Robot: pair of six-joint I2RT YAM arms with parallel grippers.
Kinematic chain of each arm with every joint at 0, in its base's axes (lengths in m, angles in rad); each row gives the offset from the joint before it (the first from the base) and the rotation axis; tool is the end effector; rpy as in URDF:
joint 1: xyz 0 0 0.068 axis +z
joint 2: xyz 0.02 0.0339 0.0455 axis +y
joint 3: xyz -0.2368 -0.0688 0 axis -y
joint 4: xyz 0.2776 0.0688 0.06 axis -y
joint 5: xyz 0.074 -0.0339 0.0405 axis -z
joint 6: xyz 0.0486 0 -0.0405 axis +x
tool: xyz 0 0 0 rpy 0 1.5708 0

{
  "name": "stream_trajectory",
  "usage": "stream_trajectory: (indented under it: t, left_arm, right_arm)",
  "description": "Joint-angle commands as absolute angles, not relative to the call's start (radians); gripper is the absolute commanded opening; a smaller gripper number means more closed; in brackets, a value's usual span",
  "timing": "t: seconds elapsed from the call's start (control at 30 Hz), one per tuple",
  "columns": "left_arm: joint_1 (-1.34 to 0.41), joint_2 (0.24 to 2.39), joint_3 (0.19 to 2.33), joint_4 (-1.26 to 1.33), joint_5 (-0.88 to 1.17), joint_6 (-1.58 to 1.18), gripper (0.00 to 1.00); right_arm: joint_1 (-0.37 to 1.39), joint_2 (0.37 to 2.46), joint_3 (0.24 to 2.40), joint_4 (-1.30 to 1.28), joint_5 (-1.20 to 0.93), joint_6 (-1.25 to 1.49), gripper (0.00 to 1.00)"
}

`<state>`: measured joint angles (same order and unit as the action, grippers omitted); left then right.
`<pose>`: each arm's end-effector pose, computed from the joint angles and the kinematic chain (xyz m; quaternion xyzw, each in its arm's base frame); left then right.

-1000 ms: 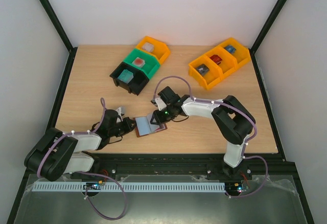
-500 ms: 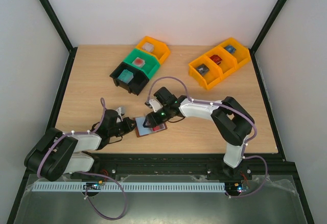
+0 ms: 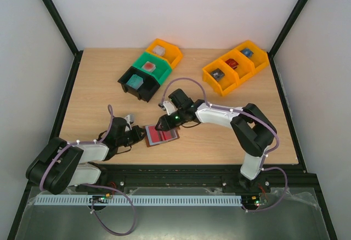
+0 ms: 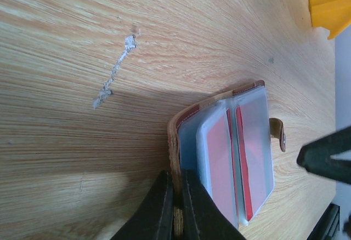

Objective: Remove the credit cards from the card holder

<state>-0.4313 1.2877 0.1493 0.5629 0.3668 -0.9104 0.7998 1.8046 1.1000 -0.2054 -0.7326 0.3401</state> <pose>0.1969 -0.1098 0.0490 -0.1204 0.8600 -0.4173 0.2680 0.2504 0.3044 0.1228 -0.3144 0.8335 0.4487 0.0722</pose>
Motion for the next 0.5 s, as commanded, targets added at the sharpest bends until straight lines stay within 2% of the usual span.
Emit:
stream_trajectory:
  t: [0.0,0.1,0.17,0.47]
  left_arm:
    - [-0.425,1.273,0.13,0.571,0.374,-0.911,0.04]
    - [-0.425,1.271,0.13,0.567,0.374,-0.91,0.05]
    - [-0.422,1.265,0.133,0.556,0.375,-0.908,0.09]
    - [-0.39,1.212,0.121,0.598,0.47,-0.925,0.49]
  right_arm:
    - [0.782,1.82,1.086,-0.192,-0.72,0.388,0.39]
    - [0.781,1.853,1.079,-0.177,-0.726,0.406,0.39]
    - [0.779,1.871,1.076,-0.176,-0.714,0.414,0.39]
    - [0.778,1.893,1.054,-0.184,-0.671,0.421,0.38]
